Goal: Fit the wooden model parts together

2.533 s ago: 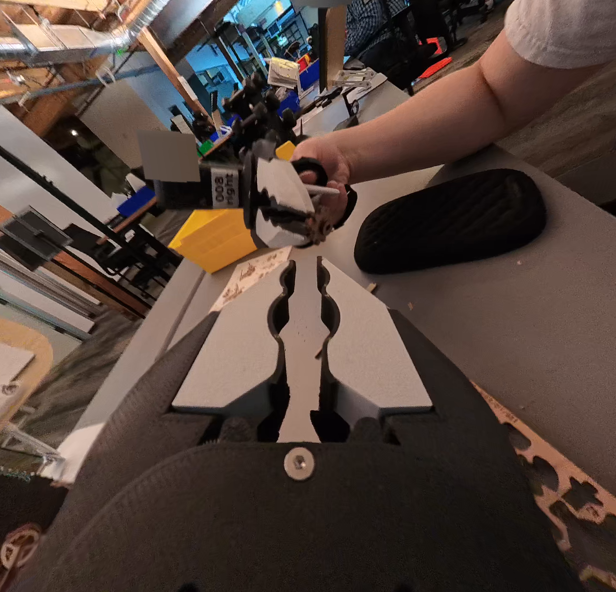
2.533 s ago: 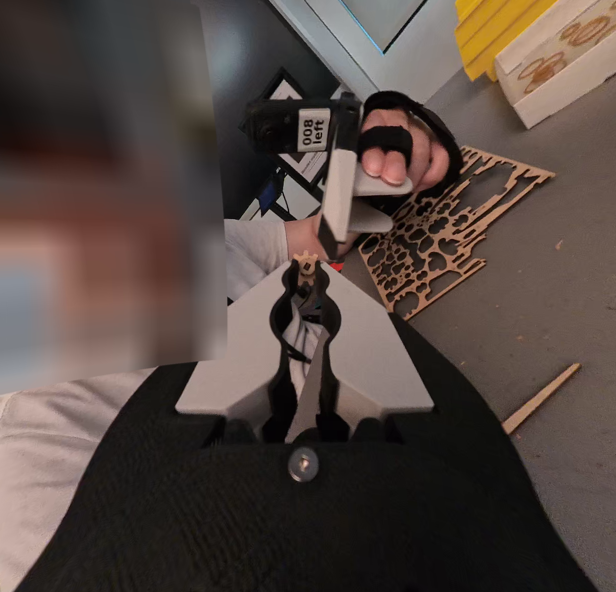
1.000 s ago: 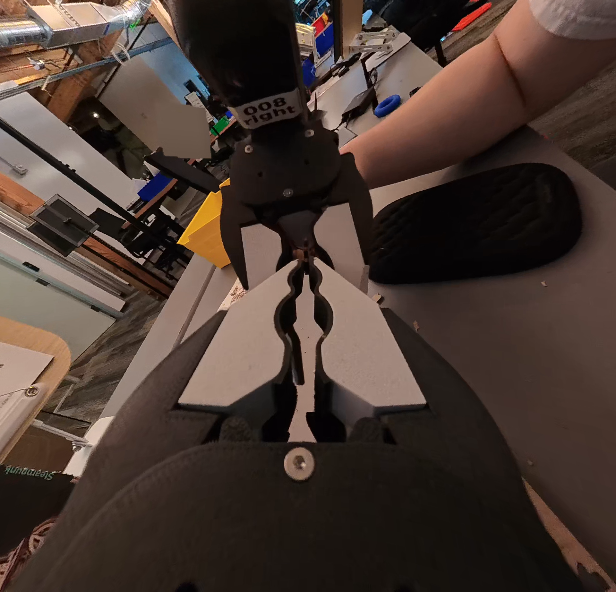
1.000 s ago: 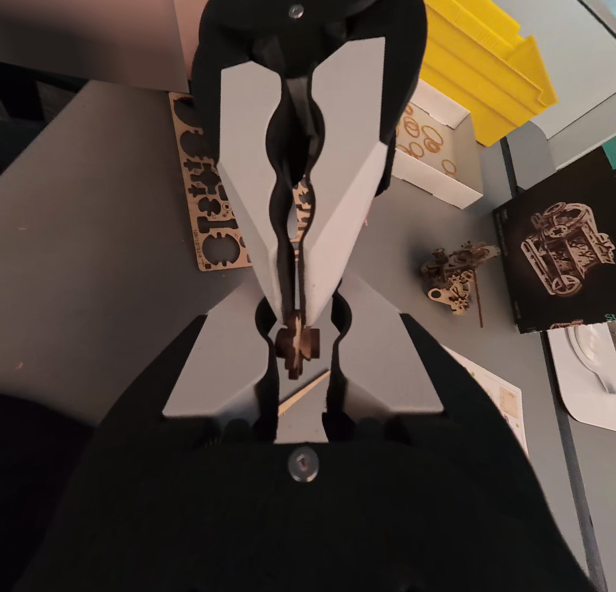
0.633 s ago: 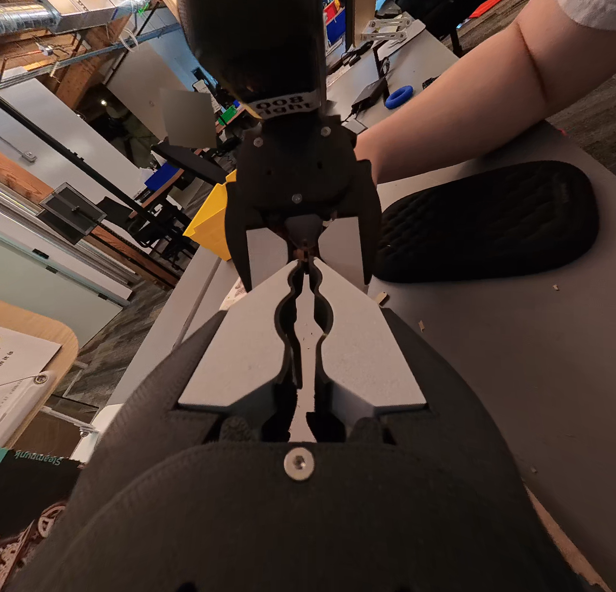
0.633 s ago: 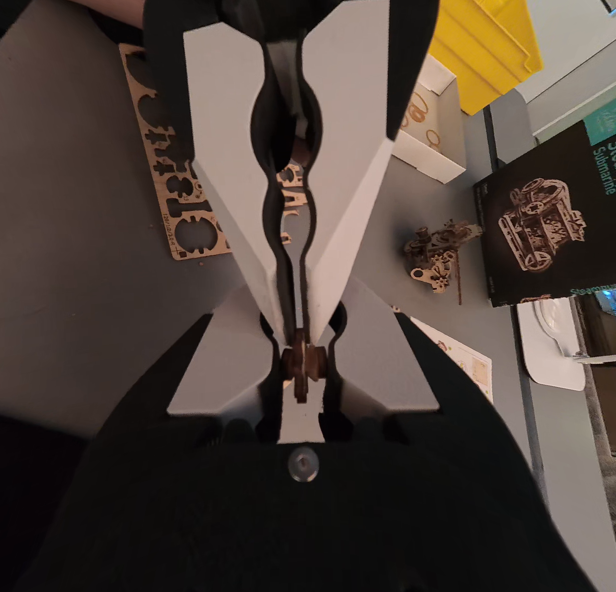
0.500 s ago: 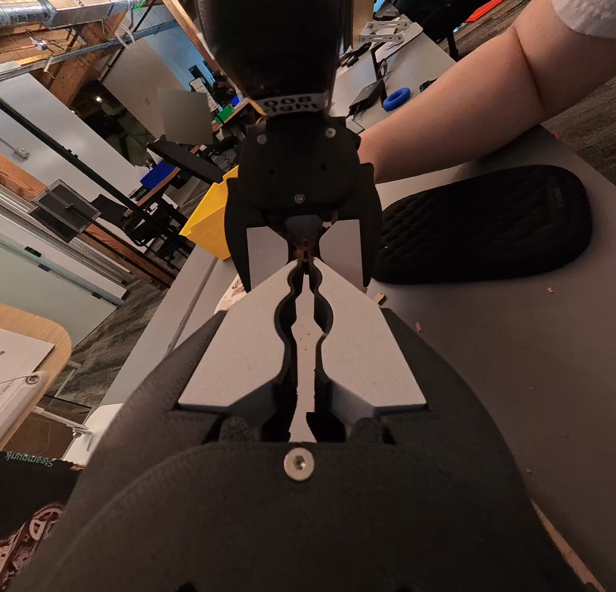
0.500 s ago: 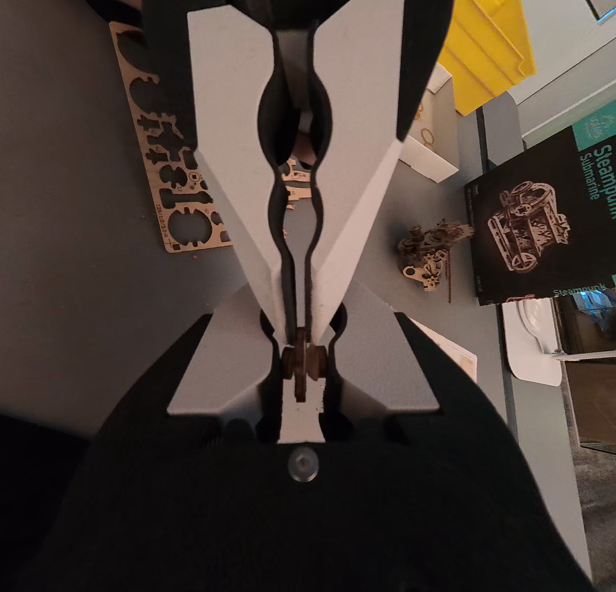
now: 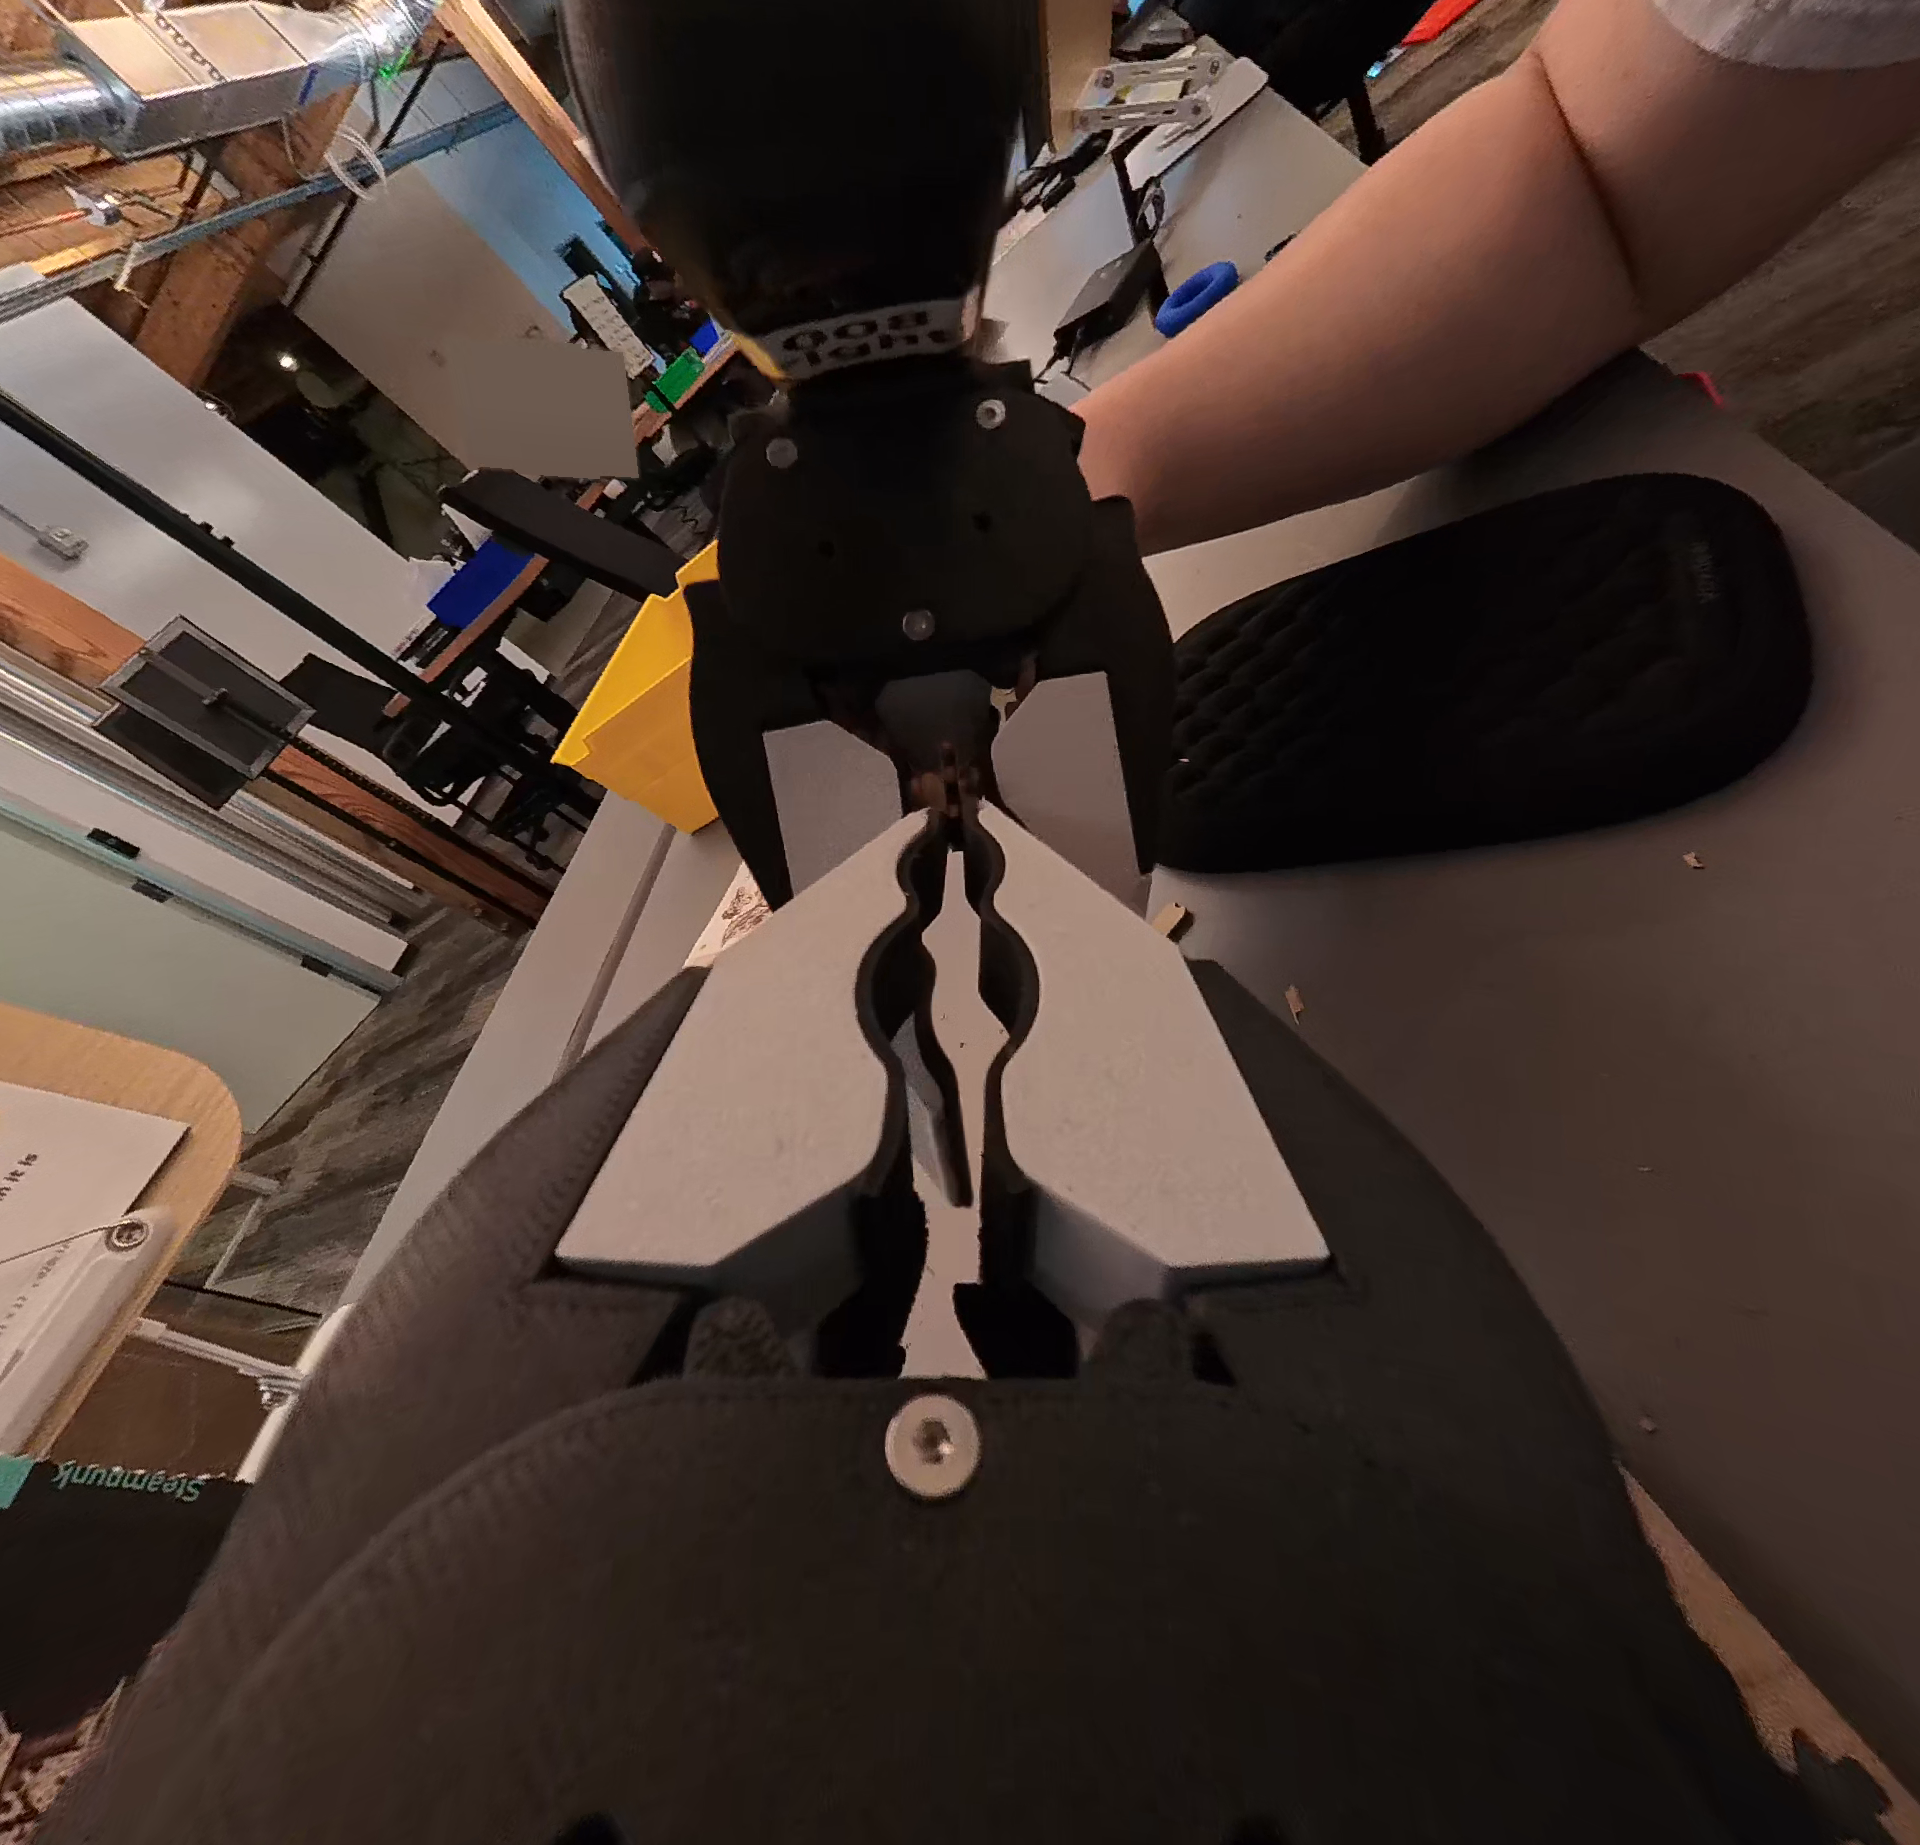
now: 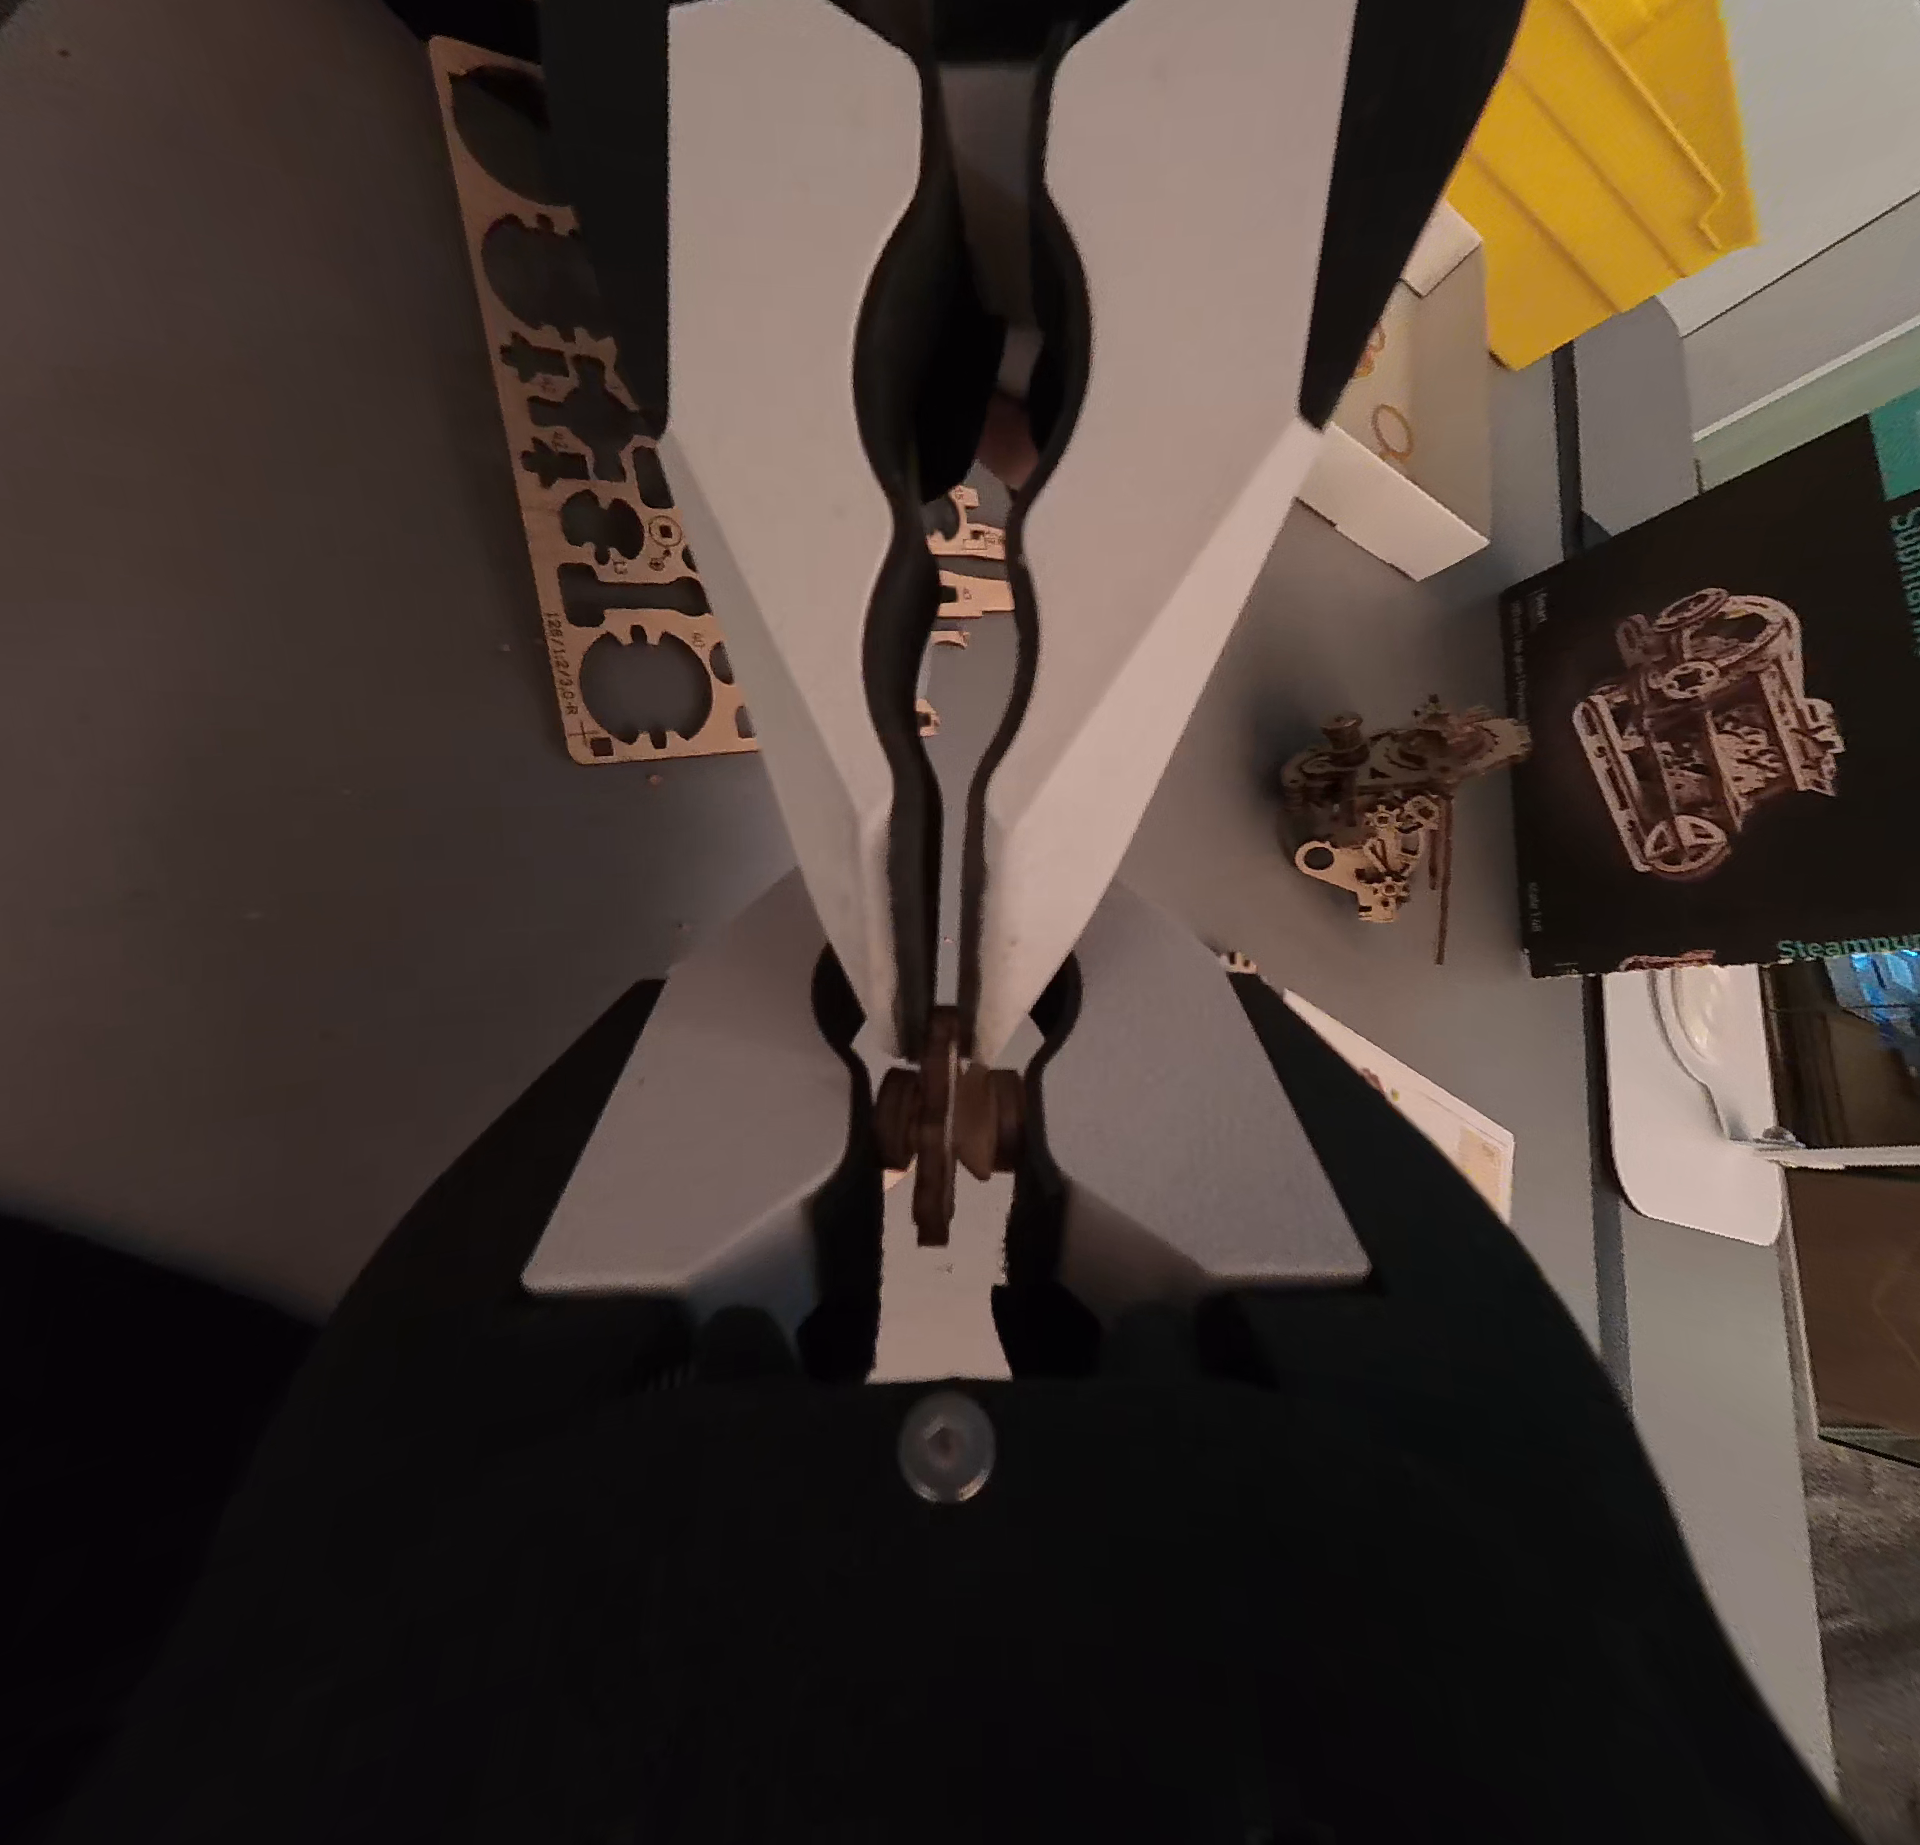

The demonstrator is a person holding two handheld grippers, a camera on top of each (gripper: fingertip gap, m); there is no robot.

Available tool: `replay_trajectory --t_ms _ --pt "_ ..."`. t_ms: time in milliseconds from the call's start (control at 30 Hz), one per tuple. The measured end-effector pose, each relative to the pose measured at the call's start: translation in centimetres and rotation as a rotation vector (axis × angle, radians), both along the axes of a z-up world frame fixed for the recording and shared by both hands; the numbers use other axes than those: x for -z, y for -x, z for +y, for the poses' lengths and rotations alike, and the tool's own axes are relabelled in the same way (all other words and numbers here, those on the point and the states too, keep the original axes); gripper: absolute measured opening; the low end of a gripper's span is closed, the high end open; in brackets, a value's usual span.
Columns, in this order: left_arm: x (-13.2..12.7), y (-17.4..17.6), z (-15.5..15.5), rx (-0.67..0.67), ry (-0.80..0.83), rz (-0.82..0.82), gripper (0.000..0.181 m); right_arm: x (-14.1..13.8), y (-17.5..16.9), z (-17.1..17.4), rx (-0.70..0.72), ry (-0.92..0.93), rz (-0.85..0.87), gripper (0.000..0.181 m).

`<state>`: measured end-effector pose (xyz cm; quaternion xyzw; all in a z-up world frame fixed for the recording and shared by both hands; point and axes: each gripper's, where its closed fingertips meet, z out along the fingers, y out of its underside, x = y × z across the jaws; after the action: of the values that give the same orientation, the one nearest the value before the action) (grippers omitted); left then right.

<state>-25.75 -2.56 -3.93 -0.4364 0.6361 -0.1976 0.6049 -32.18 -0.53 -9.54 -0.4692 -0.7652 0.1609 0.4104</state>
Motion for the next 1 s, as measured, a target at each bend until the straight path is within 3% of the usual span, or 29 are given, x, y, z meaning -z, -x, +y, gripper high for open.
replay_trajectory --t_ms 433,567,867,1000 --pt "0.7 0.0 -0.4 0.042 0.011 0.035 0.000 1.1 -0.4 -0.5 -0.001 0.015 -0.050 0.015" --pt "0.9 0.1 -0.5 0.047 0.004 0.053 0.001 1.7 -0.7 -1.4 -0.009 0.146 -0.115 0.019" --pt "0.8 0.3 -0.6 0.054 -0.001 0.068 0.000 1.4 -0.6 -0.5 0.010 -0.008 -0.106 0.016" --pt "0.8 0.4 -0.2 0.028 0.018 0.058 0.000 1.3 -0.5 0.1 0.064 0.015 -0.083 0.014"
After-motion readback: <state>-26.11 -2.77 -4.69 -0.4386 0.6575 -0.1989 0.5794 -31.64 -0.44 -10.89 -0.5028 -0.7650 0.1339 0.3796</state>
